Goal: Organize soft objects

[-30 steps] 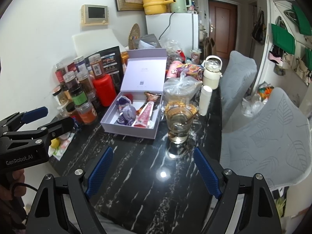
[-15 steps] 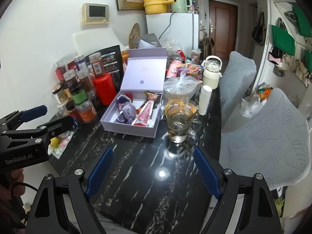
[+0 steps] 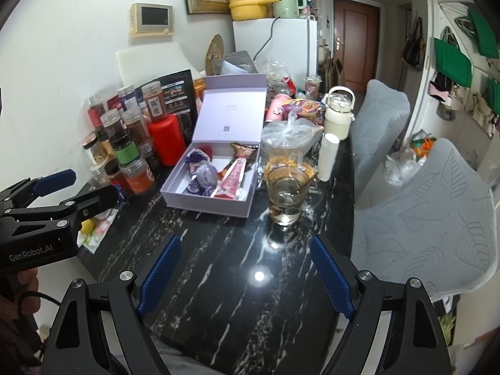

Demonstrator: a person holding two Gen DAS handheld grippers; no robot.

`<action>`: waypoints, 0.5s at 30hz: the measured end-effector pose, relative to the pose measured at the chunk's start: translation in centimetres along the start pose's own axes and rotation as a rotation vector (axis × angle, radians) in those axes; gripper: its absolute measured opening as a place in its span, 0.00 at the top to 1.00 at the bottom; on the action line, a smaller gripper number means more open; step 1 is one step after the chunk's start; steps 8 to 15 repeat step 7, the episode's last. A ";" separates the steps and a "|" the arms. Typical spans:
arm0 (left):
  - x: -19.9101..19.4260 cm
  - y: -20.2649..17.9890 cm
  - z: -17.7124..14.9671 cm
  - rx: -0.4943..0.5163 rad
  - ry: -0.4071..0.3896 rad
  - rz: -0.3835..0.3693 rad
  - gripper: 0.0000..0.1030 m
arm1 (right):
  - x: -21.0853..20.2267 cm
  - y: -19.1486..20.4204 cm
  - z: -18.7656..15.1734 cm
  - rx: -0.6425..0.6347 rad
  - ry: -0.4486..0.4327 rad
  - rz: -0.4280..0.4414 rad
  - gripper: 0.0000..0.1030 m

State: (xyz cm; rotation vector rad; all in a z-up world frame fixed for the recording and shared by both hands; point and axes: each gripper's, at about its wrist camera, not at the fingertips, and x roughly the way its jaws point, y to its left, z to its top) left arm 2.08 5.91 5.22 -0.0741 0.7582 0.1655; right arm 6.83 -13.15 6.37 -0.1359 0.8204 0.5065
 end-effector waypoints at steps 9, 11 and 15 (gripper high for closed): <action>0.5 0.3 -0.3 0.008 0.017 -0.021 0.10 | 0.0 -0.1 -0.4 -0.007 0.008 -0.002 0.17; 0.5 0.3 -0.3 0.008 0.017 -0.021 0.10 | 0.0 -0.1 -0.4 -0.007 0.008 -0.002 0.17; 0.5 0.3 -0.3 0.008 0.017 -0.021 0.10 | 0.0 -0.1 -0.4 -0.007 0.008 -0.002 0.17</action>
